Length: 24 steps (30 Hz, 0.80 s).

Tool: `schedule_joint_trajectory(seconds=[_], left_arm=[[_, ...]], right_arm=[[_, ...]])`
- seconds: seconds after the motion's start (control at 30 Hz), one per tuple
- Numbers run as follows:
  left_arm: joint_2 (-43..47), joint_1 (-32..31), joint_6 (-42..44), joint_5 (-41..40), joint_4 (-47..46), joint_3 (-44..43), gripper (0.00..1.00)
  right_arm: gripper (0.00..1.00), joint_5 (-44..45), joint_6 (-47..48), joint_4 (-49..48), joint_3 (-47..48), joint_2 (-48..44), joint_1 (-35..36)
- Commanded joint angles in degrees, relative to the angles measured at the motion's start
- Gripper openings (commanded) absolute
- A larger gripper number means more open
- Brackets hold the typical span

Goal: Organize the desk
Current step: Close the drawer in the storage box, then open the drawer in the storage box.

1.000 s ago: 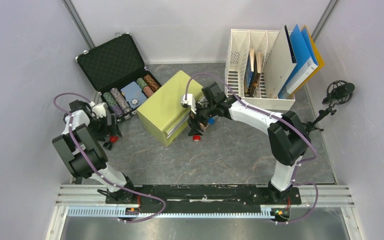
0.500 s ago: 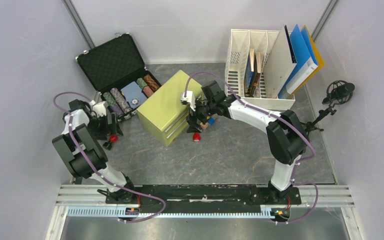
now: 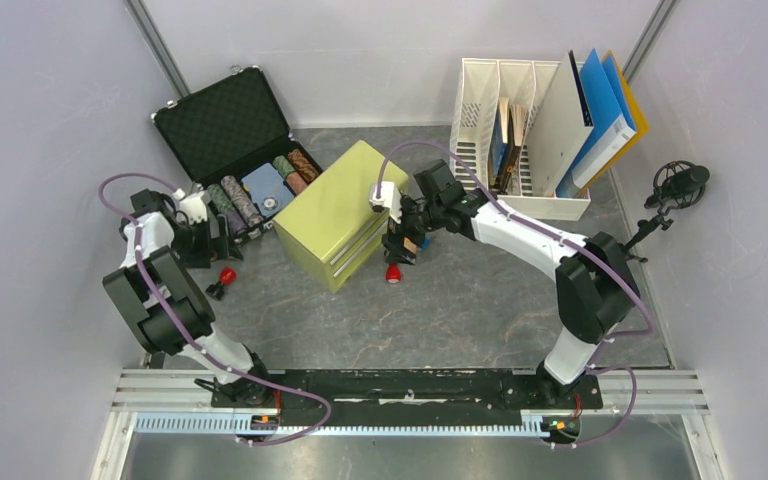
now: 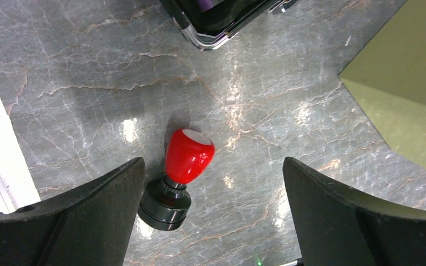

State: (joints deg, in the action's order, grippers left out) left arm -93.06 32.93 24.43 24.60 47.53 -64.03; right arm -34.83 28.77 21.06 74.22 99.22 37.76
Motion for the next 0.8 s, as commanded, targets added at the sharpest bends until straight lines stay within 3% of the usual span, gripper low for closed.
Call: schedule_joint_trajectory(seconds=[0.0, 0.23, 0.53, 0.77], left_arm=[[4.4, 0.3, -2.0, 5.7, -0.6, -3.1, 1.00], [12.1, -0.7, -7.4, 12.0, -0.2, -7.6, 1.00], [14.4, -16.8, -13.5, 4.1, -0.3, -16.1, 1.00], [10.1, -24.2, -19.6, 2.3, -3.5, -20.6, 1.00]], right_arm=[[0.95, 1.5, 1.4, 1.0, -2.7, -3.7, -0.3], [0.95, 2.5, -2.8, -4.9, -6.9, -5.1, -0.6], [0.89, 2.3, -22.2, -23.0, -14.5, -4.0, -3.1], [0.78, -5.2, -27.8, -30.8, -16.2, -0.2, -3.1]])
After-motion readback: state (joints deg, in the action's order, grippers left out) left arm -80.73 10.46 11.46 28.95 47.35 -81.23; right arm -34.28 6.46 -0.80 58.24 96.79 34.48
